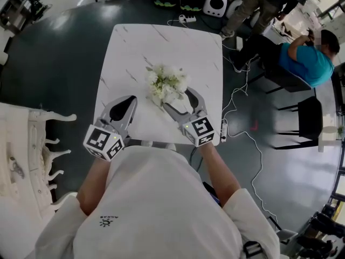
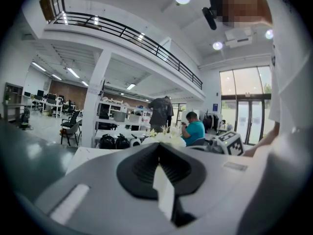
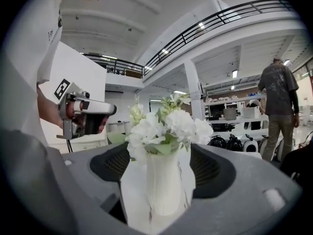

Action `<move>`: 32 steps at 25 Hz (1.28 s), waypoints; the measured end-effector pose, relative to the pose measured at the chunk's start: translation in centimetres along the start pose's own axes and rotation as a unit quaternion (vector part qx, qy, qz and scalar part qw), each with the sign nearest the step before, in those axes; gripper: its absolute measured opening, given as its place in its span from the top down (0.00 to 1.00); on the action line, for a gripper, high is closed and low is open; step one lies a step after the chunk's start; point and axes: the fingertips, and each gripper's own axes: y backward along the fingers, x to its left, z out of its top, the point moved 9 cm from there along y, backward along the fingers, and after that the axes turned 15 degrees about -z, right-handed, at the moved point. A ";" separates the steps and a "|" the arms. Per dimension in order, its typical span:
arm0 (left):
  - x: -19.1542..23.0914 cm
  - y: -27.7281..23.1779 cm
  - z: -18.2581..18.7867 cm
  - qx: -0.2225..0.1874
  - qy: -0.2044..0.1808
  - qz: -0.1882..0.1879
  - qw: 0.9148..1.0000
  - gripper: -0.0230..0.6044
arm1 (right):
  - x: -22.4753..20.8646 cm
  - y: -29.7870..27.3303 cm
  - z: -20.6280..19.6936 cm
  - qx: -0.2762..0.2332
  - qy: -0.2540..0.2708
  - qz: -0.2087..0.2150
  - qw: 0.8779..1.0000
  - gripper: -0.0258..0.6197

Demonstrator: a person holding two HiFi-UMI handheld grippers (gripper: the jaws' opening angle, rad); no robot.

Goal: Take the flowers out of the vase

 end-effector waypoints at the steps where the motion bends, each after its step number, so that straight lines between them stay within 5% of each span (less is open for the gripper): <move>1: 0.1 0.1 0.0 0.000 -0.001 0.000 1.000 0.98 | 0.0 -0.1 0.1 -0.001 -0.008 0.003 1.000 0.37; 13: -0.3 1.0 -0.1 0.001 -0.004 0.007 1.000 0.98 | 0.5 -0.8 0.5 -0.006 -0.018 0.034 0.999 0.38; 32: -0.7 1.3 0.1 -0.002 -0.005 0.009 1.000 0.98 | 0.4 -0.2 1.2 -0.022 -0.025 0.046 0.998 0.70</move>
